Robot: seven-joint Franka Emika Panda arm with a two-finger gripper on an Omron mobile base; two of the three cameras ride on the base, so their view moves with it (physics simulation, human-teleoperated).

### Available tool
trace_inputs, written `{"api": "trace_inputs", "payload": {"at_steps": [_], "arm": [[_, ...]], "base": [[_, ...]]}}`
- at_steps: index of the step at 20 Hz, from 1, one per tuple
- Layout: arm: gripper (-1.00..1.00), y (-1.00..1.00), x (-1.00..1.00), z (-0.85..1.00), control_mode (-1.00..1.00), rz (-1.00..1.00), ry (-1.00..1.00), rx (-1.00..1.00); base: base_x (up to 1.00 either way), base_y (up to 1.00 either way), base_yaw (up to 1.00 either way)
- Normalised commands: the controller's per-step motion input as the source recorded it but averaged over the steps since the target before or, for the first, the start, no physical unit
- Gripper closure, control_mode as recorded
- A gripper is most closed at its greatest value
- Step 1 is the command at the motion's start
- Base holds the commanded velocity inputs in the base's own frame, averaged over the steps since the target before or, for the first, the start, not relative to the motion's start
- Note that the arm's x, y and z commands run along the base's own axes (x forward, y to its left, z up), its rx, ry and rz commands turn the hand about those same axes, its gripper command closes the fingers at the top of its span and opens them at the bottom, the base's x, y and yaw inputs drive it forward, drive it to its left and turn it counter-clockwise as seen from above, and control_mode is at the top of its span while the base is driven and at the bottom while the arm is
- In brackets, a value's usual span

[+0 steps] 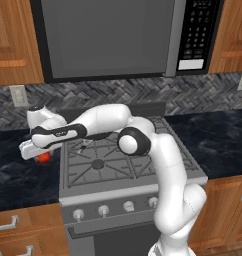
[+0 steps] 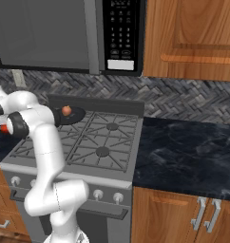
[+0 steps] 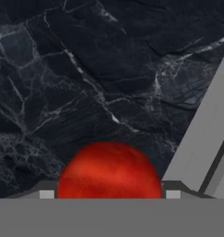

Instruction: Place the pan on the rear left burner on the stove. Then place the tomato and the onion in the pan and turn on the rear left burner.

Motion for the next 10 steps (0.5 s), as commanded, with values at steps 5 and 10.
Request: {"api": "trace_inputs", "payload": {"at_steps": [5,10], "arm": [[1.00,0.00,0.22,0.00,-1.00,0.00,-0.12,0.00],[1.00,-0.02,0.30,0.06,-1.00,0.00,-0.13,0.00]], "base": [[0.00,0.00,0.00],[0.00,0.00,0.00]]}}
